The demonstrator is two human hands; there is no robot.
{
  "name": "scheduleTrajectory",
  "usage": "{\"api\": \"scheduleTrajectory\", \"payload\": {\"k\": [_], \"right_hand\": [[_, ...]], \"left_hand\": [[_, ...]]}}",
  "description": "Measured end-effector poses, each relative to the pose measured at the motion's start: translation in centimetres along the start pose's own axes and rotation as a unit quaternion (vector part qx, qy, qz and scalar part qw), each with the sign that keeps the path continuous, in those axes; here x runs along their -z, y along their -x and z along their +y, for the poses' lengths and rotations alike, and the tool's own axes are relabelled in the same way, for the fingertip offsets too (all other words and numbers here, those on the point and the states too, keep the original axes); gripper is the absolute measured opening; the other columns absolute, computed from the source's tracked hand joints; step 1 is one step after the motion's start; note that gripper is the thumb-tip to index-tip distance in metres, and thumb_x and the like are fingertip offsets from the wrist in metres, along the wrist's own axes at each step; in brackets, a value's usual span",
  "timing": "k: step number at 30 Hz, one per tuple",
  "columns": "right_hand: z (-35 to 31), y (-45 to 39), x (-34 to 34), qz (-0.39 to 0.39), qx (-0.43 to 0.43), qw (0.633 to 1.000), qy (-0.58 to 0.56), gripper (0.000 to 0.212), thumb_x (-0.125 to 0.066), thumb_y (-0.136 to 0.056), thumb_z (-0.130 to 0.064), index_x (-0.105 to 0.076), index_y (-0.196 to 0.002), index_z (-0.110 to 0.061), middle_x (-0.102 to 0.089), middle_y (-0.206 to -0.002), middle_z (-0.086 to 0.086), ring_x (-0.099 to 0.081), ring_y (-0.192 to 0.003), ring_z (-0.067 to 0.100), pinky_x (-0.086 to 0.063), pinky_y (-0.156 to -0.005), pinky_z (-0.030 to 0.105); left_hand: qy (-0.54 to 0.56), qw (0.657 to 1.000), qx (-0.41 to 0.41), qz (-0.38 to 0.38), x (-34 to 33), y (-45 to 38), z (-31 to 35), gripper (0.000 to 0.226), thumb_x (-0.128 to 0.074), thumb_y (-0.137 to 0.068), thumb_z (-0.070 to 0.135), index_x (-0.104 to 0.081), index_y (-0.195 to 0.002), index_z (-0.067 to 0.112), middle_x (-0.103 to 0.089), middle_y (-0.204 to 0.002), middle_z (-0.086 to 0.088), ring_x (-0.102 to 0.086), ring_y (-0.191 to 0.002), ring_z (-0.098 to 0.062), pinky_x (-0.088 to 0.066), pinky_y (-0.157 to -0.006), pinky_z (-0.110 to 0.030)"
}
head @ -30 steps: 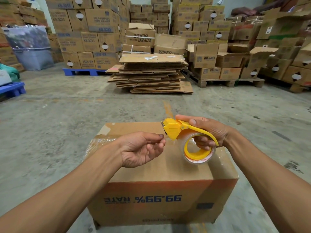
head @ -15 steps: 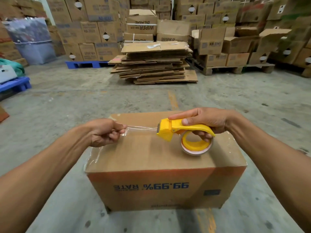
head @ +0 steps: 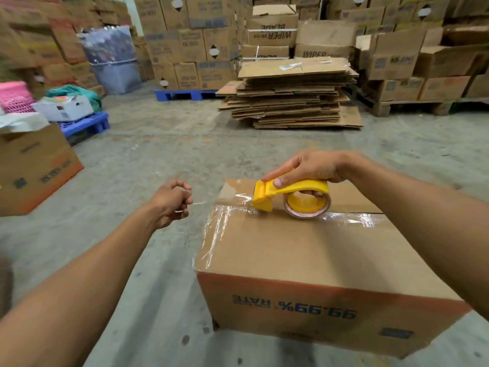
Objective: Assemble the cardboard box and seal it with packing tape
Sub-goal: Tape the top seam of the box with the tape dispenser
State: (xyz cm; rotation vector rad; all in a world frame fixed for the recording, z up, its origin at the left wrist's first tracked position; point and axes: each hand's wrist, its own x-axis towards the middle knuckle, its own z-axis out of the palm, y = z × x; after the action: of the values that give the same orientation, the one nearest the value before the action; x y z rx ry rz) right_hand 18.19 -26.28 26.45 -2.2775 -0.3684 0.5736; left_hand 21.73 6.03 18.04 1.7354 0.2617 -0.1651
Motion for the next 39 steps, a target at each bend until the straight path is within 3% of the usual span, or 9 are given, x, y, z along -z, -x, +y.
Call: {"api": "scheduleTrajectory", "payload": {"k": [4,9,12,14,19,23,28,34,39], "right_hand": [[1.5,-2.1,-1.6,-0.023,-0.018,0.999,0.024,0.038,-0.076,-0.073,-0.047,-0.074,-0.11,-0.044,-0.069,-0.115,-0.021,-0.065,-0.101,0.006,-0.053,-0.077,0.02],[2.5,-2.4,-1.7,-0.025,0.004,1.0,0.013,0.043,-0.076,-0.068,-0.05,-0.074,-0.11,-0.044,-0.072,-0.108,-0.023,-0.067,-0.095,0.001,-0.051,-0.073,0.015],[2.9,-2.9,-1.6,-0.029,0.008,0.999,0.021,0.046,-0.076,-0.065,-0.053,-0.073,-0.111,-0.045,-0.072,-0.11,-0.02,-0.067,-0.101,0.005,-0.053,-0.081,0.021],[3.0,-3.1,-1.6,-0.034,0.009,0.999,0.022,0.049,-0.078,-0.063,-0.058,-0.073,-0.111,-0.045,-0.072,-0.114,-0.018,-0.067,-0.105,0.008,-0.054,-0.088,0.025],[3.1,-3.2,-1.6,-0.035,0.009,0.999,0.031,0.048,-0.079,-0.063,-0.058,-0.073,-0.109,-0.047,-0.071,-0.116,-0.018,-0.066,-0.107,0.009,-0.054,-0.094,0.031],[2.7,-2.8,-1.8,-0.033,0.004,0.999,0.03,0.047,-0.076,-0.063,-0.054,-0.073,-0.109,-0.047,-0.071,-0.115,-0.019,-0.066,-0.104,0.009,-0.054,-0.082,0.023],[2.7,-2.4,-2.1,-0.024,0.008,0.999,0.028,0.053,-0.077,-0.058,-0.062,-0.073,-0.109,-0.048,-0.071,-0.113,-0.019,-0.066,-0.103,0.007,-0.051,-0.076,0.018],[2.4,-2.4,-2.4,-0.02,0.003,0.999,0.047,0.044,-0.076,-0.066,-0.055,-0.072,-0.109,-0.049,-0.068,-0.115,-0.022,-0.063,-0.103,0.006,-0.049,-0.079,0.019],[2.0,-2.2,-2.5,-0.018,-0.007,0.998,0.061,0.037,-0.076,-0.076,-0.046,-0.071,-0.113,-0.047,-0.065,-0.116,-0.024,-0.061,-0.101,0.005,-0.048,-0.074,0.016]], "left_hand": [[0.009,1.0,0.0,0.002,0.5,-0.7,-2.5,0.013,-0.057,-0.094,0.006,-0.058,-0.107,0.01,-0.057,-0.072,-0.009,-0.04,-0.055,-0.013,-0.043,-0.044,-0.02],[0.001,0.986,0.151,-0.071,1.4,-1.2,-2.8,0.019,-0.073,-0.085,0.02,-0.064,-0.093,0.006,-0.058,-0.071,-0.002,-0.045,-0.055,-0.009,-0.053,-0.049,-0.021],[-0.019,0.965,0.226,-0.129,1.7,-1.3,-2.5,0.036,-0.073,-0.083,0.031,-0.068,-0.103,0.0,-0.054,-0.06,0.002,-0.042,-0.051,-0.007,-0.053,-0.052,-0.022],[-0.019,0.956,0.251,-0.151,1.7,-1.1,-2.3,0.032,-0.073,-0.084,0.029,-0.071,-0.097,0.001,-0.053,-0.058,0.002,-0.042,-0.047,-0.006,-0.051,-0.052,-0.021],[0.006,0.968,0.216,-0.125,1.5,-1.2,-2.2,0.007,-0.071,-0.087,0.016,-0.066,-0.092,0.013,-0.054,-0.055,0.003,-0.037,-0.046,-0.006,-0.047,-0.052,-0.02],[-0.025,0.978,0.185,-0.098,1.6,-1.4,-1.7,0.014,-0.071,-0.086,0.015,-0.066,-0.099,0.011,-0.055,-0.053,0.004,-0.036,-0.049,-0.007,-0.046,-0.052,-0.021],[-0.04,0.949,0.277,-0.144,2.2,-0.8,-1.4,0.037,-0.072,-0.085,0.027,-0.068,-0.107,-0.001,-0.06,-0.054,0.002,-0.037,-0.044,-0.004,-0.05,-0.051,-0.022],[-0.122,0.93,0.292,-0.184,1.4,-0.1,-0.8,0.025,-0.069,-0.087,0.032,-0.068,-0.084,0.007,-0.055,-0.052,0.004,-0.041,-0.042,-0.005,-0.05,-0.051,-0.021],[-0.132,0.959,0.212,-0.137,1.5,-0.1,-0.5,0.01,-0.069,-0.089,0.021,-0.063,-0.082,0.015,-0.051,-0.06,0.003,-0.037,-0.052,-0.008,-0.046,-0.051,-0.022]]}}
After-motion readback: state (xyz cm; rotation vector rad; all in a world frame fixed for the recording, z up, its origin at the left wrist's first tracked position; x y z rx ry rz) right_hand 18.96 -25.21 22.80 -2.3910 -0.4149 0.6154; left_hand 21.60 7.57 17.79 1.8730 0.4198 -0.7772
